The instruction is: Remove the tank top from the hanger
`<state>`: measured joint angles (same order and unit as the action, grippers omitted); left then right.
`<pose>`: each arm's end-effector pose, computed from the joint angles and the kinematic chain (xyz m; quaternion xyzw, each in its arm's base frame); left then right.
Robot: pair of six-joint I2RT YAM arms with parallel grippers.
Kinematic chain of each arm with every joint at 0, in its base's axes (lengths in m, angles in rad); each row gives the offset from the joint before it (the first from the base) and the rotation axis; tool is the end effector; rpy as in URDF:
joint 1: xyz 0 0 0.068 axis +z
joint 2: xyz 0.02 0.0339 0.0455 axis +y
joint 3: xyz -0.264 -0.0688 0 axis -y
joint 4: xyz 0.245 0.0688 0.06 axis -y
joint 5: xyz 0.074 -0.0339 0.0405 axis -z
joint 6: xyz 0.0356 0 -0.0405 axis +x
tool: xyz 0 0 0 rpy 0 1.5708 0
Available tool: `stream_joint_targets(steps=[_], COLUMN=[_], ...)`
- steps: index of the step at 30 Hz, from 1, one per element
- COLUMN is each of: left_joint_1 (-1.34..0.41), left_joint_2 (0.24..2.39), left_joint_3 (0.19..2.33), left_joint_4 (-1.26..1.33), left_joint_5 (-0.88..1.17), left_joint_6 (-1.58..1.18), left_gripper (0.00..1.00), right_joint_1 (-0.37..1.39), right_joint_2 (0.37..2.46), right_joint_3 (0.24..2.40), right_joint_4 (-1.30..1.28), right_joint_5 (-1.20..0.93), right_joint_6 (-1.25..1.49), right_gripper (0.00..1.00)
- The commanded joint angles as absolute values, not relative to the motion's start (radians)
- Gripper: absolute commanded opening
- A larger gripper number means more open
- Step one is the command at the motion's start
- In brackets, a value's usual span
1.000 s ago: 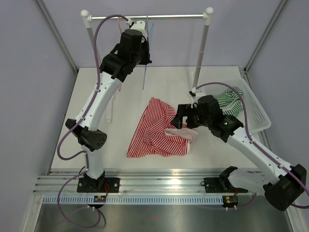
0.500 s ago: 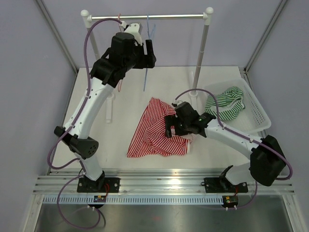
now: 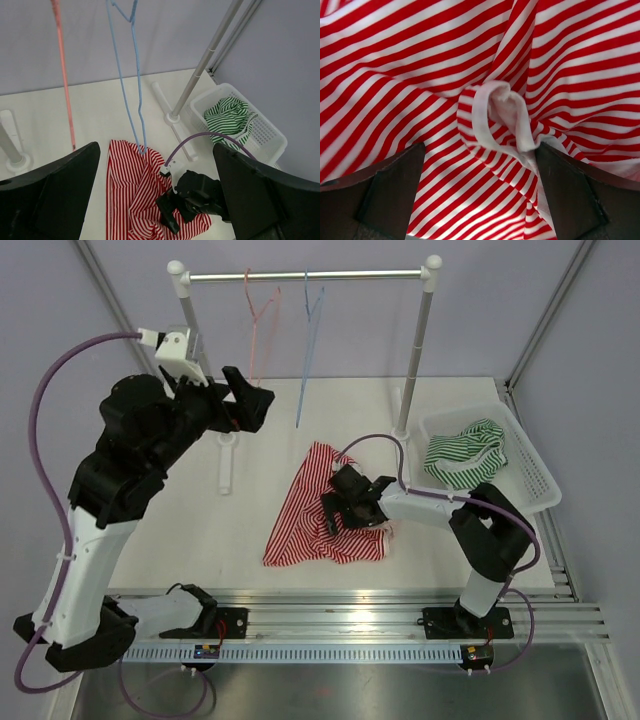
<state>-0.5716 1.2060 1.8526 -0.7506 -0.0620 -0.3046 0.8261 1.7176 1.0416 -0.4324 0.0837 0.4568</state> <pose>0.1645 -0.1032 0.5443 0.0783 0.7387 -0.2630 0.6157 0.2300 0.2451 0.1702 -0.1691 0.9578 0.1044 0.2078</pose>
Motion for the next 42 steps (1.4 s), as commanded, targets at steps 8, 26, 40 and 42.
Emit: stream_joint_targets(steps=[8, 26, 40, 42], left_joint_1=[-0.574, -0.574, -0.574, -0.574], left_joint_2=[0.841, 0.483, 0.474, 0.471], left_joint_3=[1.536, 0.919, 0.89, 0.888], left_joint_4=[-0.781, -0.732, -0.713, -0.71], left_joint_5=[-0.296, -0.546, -0.522, -0.517], left_joint_6=[-0.345, -0.276, -0.278, -0.278], left_gripper=[0.99, 0.99, 0.99, 0.99], right_joint_1=[0.87, 0.752, 0.404, 0.349], right_joint_2=[1.833, 1.372, 1.287, 1.301], right_joint_3=[1.065, 1.317, 1.762, 1.77], right_joint_4=[-0.43, -0.744, -0.929, -0.945], right_joint_5=[0.336, 0.616, 0.765, 0.772], right_joint_6=[0.494, 0.339, 0.186, 0.184], right_gripper=[0.35, 0.0, 0.0, 0.0])
